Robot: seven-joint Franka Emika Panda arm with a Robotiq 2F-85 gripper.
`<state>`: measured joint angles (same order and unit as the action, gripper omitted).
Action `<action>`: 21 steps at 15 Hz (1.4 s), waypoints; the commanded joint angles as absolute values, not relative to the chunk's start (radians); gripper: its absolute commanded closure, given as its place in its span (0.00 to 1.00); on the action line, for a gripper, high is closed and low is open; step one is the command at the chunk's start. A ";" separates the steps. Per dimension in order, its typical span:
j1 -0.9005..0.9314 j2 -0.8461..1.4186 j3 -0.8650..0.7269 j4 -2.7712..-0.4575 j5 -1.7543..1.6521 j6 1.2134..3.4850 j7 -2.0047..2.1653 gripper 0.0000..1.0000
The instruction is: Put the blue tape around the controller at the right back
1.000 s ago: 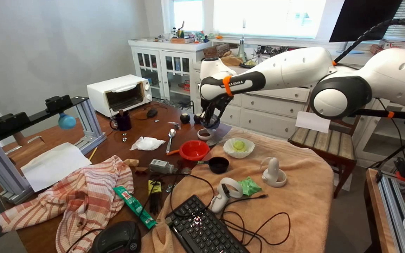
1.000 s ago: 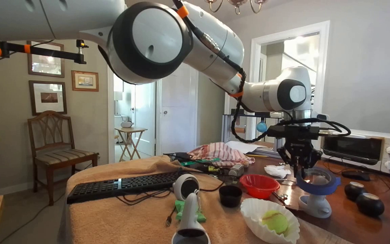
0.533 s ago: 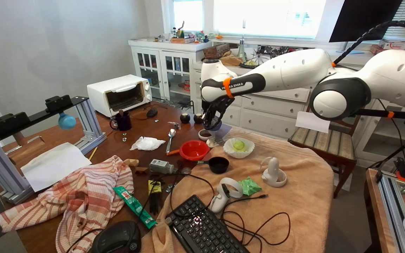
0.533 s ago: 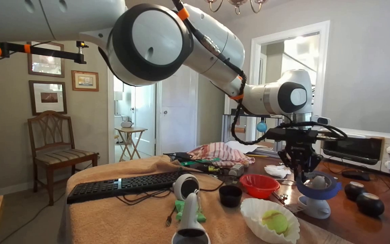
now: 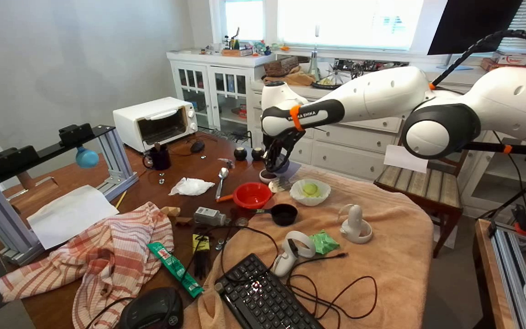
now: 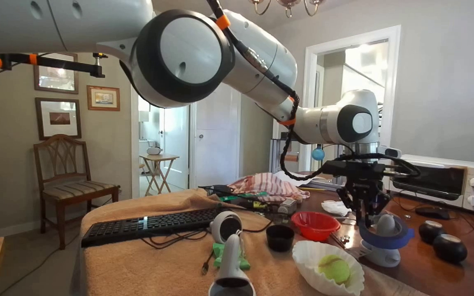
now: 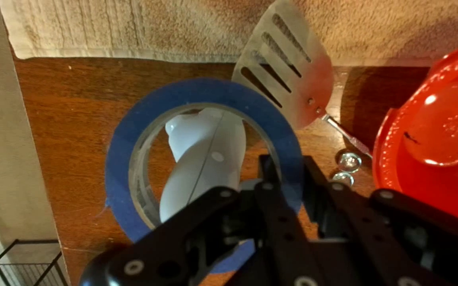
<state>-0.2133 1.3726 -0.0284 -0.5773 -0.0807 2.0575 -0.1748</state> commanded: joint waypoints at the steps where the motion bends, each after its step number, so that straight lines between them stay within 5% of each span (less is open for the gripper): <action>1: -0.212 1.405 -0.042 -0.548 -0.085 2.029 -0.153 0.95; 8: -0.210 1.415 -0.056 -0.547 -0.085 2.010 -0.140 0.95; 9: -0.208 1.414 -0.060 -0.547 -0.087 2.012 -0.136 0.56; 10: -0.205 1.413 -0.064 -0.546 -0.091 2.017 -0.132 0.55; 17: -0.177 1.341 -0.065 -0.560 -0.093 1.994 -0.151 0.04; 21: -0.166 1.274 -0.049 -0.577 -0.082 1.921 -0.182 0.00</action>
